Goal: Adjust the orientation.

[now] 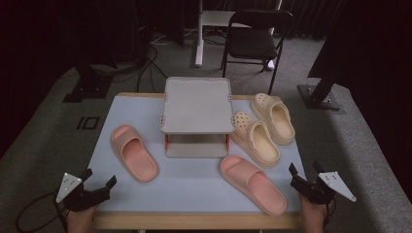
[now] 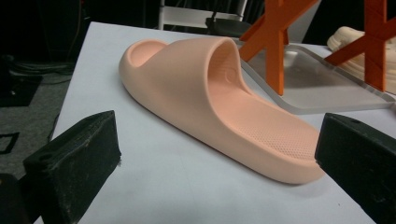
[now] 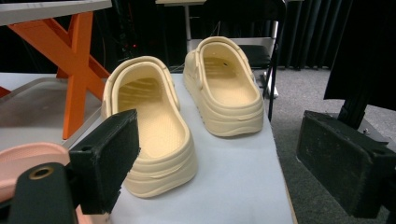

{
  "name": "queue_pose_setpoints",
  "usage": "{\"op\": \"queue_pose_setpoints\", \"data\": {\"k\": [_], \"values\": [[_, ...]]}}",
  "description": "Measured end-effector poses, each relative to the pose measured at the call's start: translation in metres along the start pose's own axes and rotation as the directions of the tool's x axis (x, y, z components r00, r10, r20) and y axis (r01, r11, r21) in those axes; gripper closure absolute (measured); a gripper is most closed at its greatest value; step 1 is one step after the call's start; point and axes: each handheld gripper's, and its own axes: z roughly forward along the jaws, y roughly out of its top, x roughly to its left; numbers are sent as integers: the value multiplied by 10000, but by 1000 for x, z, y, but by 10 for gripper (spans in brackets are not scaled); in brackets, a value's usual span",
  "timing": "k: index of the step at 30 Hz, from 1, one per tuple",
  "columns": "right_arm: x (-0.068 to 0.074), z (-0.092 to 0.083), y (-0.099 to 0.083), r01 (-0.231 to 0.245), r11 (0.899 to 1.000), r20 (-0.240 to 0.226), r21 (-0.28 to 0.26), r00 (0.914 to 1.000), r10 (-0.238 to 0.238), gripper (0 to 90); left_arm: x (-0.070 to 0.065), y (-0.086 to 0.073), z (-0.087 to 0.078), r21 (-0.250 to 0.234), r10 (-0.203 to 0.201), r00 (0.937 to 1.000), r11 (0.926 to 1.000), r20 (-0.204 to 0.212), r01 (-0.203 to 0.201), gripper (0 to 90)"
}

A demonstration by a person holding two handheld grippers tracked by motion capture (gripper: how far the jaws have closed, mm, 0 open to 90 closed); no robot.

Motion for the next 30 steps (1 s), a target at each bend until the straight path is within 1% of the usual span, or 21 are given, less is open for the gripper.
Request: {"op": "queue_pose_setpoints", "data": {"k": [2, 7, 8, 9, 10, 12, 15, 17, 18, 19, 20, 23, 25, 26, 29, 30], "values": [[1, 0, 1, 13, 10000, -27, 19, 10000, -13, 127, 0, -1, 2, 79, -11, 10000, 10000, 63, 11, 0], [2, 1, 0, 33, 10000, -106, 7, 9999, -33, 127, -2, -2, 9, 409, 28, 10000, 9992, 28, -29, 0], [3, 2, 0, 61, 10000, -78, 40, 10000, -61, 128, -1, -3, 11, 514, -25, 10000, 9987, 65, 22, 0], [3, 2, -1, 48, 10000, -78, 20, 10000, -47, 128, -1, -3, 12, 622, -37, 10000, 9981, 32, 35, 0], [3, 2, -1, 48, 10000, -78, 20, 10000, -47, 128, -1, -3, 12, 622, -37, 10000, 9981, 32, 35, 0], [3, 3, -2, 32, 10000, -66, 24, 10000, -31, 128, 2, -5, 16, 847, -122, 9999, 9963, -19, 123, 0], [3, 4, -3, -77, 10000, -39, 46, 10000, 77, 128, 5, -5, 20, 971, -312, 9995, 9948, -55, 316, 0], [3, 4, -4, -123, 9999, -57, 78, 9999, 123, 128, 5, -4, 22, 993, -288, 9995, 9946, -98, 296, 0], [3, 5, -4, -146, 9998, -46, 154, 9999, 147, 127, 4, -2, 26, 1036, -359, 9993, 9939, -104, 368, 0], [3, 5, -4, -136, 9997, -176, 192, 9997, 139, 128, 3, -2, 27, 1063, -300, 9994, 9938, -188, 318, 0], [3, 6, -5, -128, 9996, -148, 265, 9998, 132, 128, 1, -1, 29, 1145, -254, 9994, 9930, -223, 278, 0], [4, 7, -6, -135, 9993, -153, 353, 9998, 141, 128, 0, -1, 33, 1254, -227, 9996, 9918, -147, 243, 0], [5, 8, -6, -119, 9992, -170, 373, 9998, 125, 128, -2, 1, 35, 1270, -176, 9995, 9917, -247, 206, 0], [5, 8, -6, -130, 9992, -157, 370, 9998, 135, 128, -2, 3, 37, 1355, -116, 9993, 9906, -342, 162, 0], [6, 9, -6, -136, 9992, -173, 381, 9997, 143, 128, -3, 7, 40, 1375, 140, 9985, 9905, -538, -64, 0], [6, 8, -6, -156, 9992, -217, 381, 9996, 164, 128, -2, 8, 41, 1332, 158, 9985, 9911, -528, -86, 0]]}}
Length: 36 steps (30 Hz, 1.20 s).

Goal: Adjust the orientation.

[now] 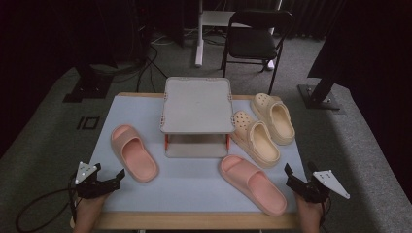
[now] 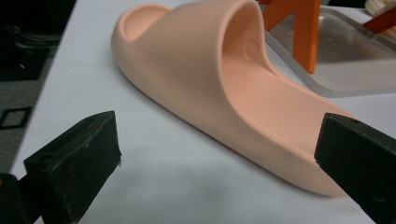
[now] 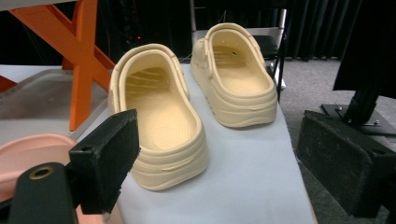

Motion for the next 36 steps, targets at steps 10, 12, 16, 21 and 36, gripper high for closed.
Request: {"op": "queue_pose_setpoints", "data": {"k": [10, 12, 16, 21, 36], "values": [[2, 1, 0, -10, 10000, -71, 71, 10000, 10, 129, 1, 13, 12, -9, 176, 9996, 9998, -239, -177, 1], [3, 1, 0, 27, 10000, -77, 94, 10000, -26, 129, 1, 15, 17, -11, 167, 9995, 9999, -262, -167, 1], [3, 2, -1, 35, 10000, -70, 89, 10000, -34, 130, -1, 18, 25, 98, 177, 9996, 9998, -231, -175, 1], [2, 1, 0, -5, 10000, 101, 21, 9999, 5, 130, -3, 21, 34, 312, 147, 9994, 9994, -313, -137, 11], [-2, 3, -1, -90, 9998, 132, 157, 9999, 87, 130, -1, 26, 57, 503, 287, 9899, 9985, -1387, -219, 177]]}}
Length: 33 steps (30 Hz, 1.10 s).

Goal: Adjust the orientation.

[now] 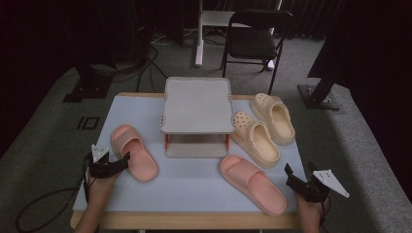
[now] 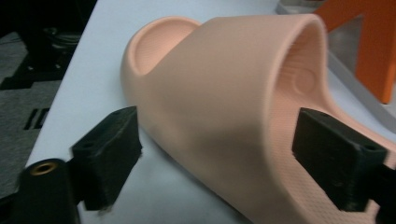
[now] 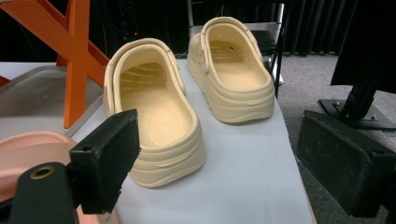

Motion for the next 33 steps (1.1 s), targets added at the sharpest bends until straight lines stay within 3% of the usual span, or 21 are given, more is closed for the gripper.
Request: {"op": "queue_pose_setpoints", "data": {"k": [3, 7, 12, 17, 20, 23, 27, 31, 33], "values": [[0, 0, 0, -6, 10000, -5, 6, 10000, 6, 130, 1, 0, 5, 114, -129, 9999, 9999, 48, 128, 215], [0, 0, 0, 36, 10000, -3, 30, 10000, -36, 131, -1, -1, 9, 92, -101, 9999, 9999, -115, 102, 344], [0, 0, 0, 61, 10000, -30, 43, 10000, -61, 131, -1, 1, 11, -3, -248, 9997, 9997, -73, 248, 401], [-1, 1, -1, 50, 9999, -42, 105, 10000, -50, 133, -5, 0, 10, -242, -22, 9991, 9997, -418, 12, 449], [-1, 0, -1, 38, 9999, -37, 96, 10000, -38, 134, -9, 0, 8, -453, 240, 9967, 9986, -770, -276, 532], [-1, 0, 0, 15, 10000, -35, 70, 10000, -15, 133, -8, 0, 8, -490, 147, 9945, 9986, -1034, -199, 623], [-2, 0, -1, 12, 10000, -19, 96, 10000, -12, 134, -8, 0, 6, -503, 363, 9876, 9977, -1526, -444, 719], [-2, 0, -1, -27, 9999, -9, 122, 10000, 27, 134, -5, 0, 4, -511, 378, 9845, 9976, -1714, -472, 787], [-2, 0, -1, -22, 9999, -1, 128, 10000, 22, 134, -4, 0, 1, -524, 357, 9870, 9976, -1569, -444, 804]]}}
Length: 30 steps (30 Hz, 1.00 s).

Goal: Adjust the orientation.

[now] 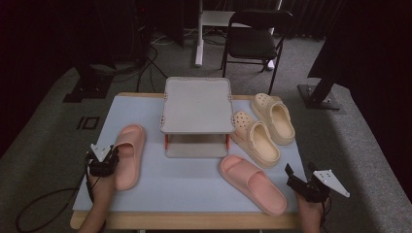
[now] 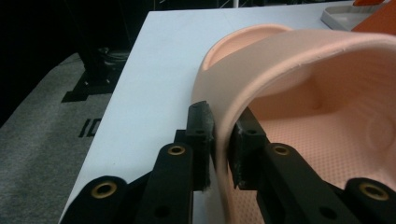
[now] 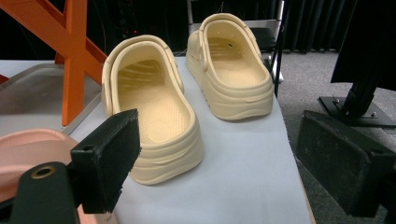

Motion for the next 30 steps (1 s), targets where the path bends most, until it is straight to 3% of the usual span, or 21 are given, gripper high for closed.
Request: {"op": "queue_pose_setpoints", "data": {"k": [3, 5, 9, 14, 15, 18, 21, 25, 30], "values": [[0, 0, 0, -9, 10000, -7, 3, 10000, 9, 134, 0, 0, -1, -24, 3, 10000, 10000, 38, -2, 814], [0, 0, 0, -5, 10000, -14, -20, 10000, 5, 134, -5, 4, -13, -134, 291, 9994, 9995, 169, -289, 823], [1, -1, 1, 18, 10000, -62, -44, 10000, -18, 134, -9, 4, -26, 5, 317, 9988, 9995, 367, -318, 823], [3, -1, 2, -6, 10000, -122, -93, 9999, 5, 134, -20, -9, -44, 274, 425, 9952, 9986, 880, -451, 823], [3, -1, 3, -2, 10000, -134, -97, 9999, 1, 134, -22, -12, -47, 345, 571, 9946, 9976, 867, -603, 824], [4, -2, 3, -15, 10000, -155, -64, 9999, 14, 134, -26, -18, -56, 596, 407, 9945, 9971, 966, -466, 822], [4, -2, 3, -24, 10000, -148, -60, 9999, 23, 134, -31, -22, -65, 523, 484, 9931, 9972, 1067, -542, 823], [4, -2, 3, -20, 10000, -162, -56, 9999, 19, 134, -35, -21, -69, 300, 581, 9945, 9977, 873, -609, 821], [3, -2, 2, 19, 10000, -204, -22, 9998, -19, 134, -37, -21, -57, 417, 614, 9941, 9970, 893, -653, 815]]}}
